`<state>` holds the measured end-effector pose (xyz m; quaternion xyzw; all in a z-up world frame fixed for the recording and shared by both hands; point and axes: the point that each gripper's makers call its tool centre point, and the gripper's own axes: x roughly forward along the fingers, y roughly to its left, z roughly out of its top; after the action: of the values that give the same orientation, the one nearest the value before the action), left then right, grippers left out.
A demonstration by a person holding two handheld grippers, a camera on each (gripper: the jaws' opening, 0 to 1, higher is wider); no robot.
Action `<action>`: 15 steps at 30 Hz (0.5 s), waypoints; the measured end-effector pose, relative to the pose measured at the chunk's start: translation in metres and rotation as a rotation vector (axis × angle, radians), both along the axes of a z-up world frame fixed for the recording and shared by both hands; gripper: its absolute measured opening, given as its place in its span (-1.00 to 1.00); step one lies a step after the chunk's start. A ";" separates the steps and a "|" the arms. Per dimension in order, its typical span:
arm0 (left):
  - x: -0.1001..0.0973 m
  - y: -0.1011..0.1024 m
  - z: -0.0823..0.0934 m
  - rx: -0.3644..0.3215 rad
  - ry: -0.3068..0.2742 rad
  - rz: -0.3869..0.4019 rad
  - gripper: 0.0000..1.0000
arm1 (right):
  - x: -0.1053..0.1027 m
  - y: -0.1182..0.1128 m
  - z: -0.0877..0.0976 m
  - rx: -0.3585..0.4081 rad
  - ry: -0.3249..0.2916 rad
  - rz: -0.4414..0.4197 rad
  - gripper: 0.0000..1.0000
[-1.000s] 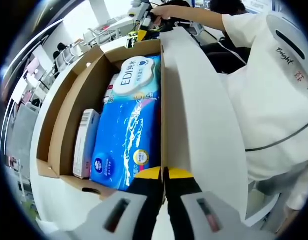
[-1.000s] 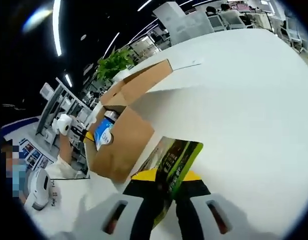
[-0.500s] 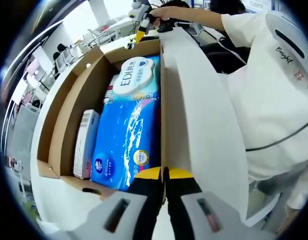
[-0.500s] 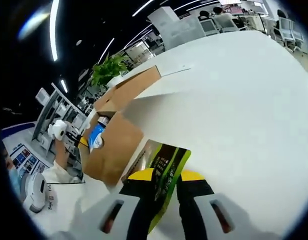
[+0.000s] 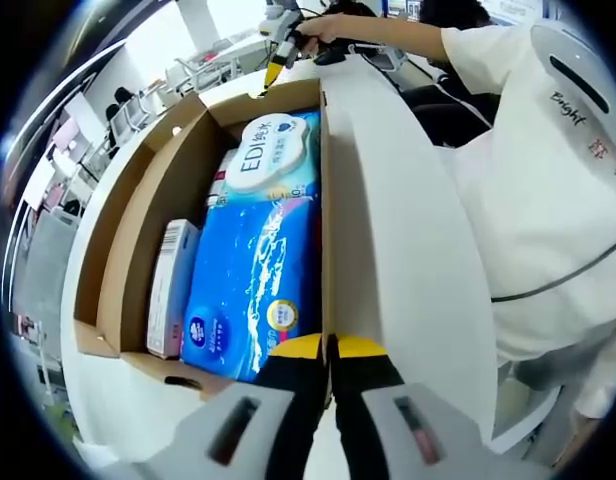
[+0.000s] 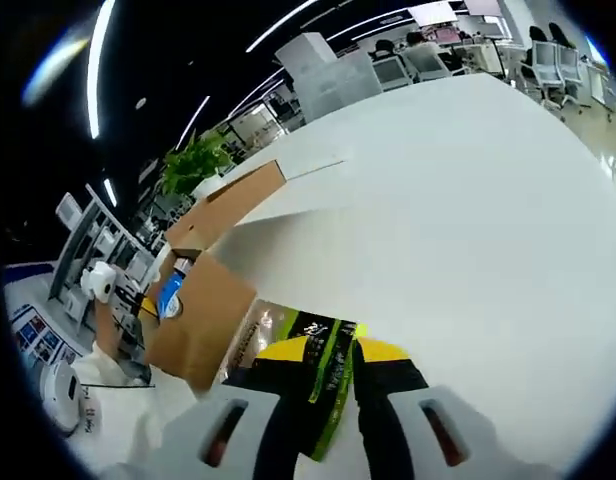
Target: Operate the shoe box by opening the lid, removing the specified soft item, and placing it in the target area until the item is outside and the box remains undamaged.
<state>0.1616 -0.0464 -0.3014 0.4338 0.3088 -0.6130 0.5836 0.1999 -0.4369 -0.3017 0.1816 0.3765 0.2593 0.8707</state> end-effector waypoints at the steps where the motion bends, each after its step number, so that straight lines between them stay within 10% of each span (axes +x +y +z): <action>1: 0.000 0.000 0.000 0.000 0.000 0.001 -0.97 | -0.002 0.001 0.001 -0.005 -0.006 0.014 -0.70; 15: 0.000 0.000 0.000 -0.004 -0.002 -0.002 -0.97 | 0.007 0.018 0.033 -0.054 -0.216 0.010 -0.38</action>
<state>0.1617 -0.0466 -0.3015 0.4334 0.3066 -0.6138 0.5842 0.2071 -0.4194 -0.2688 0.1270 0.2884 0.2714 0.9094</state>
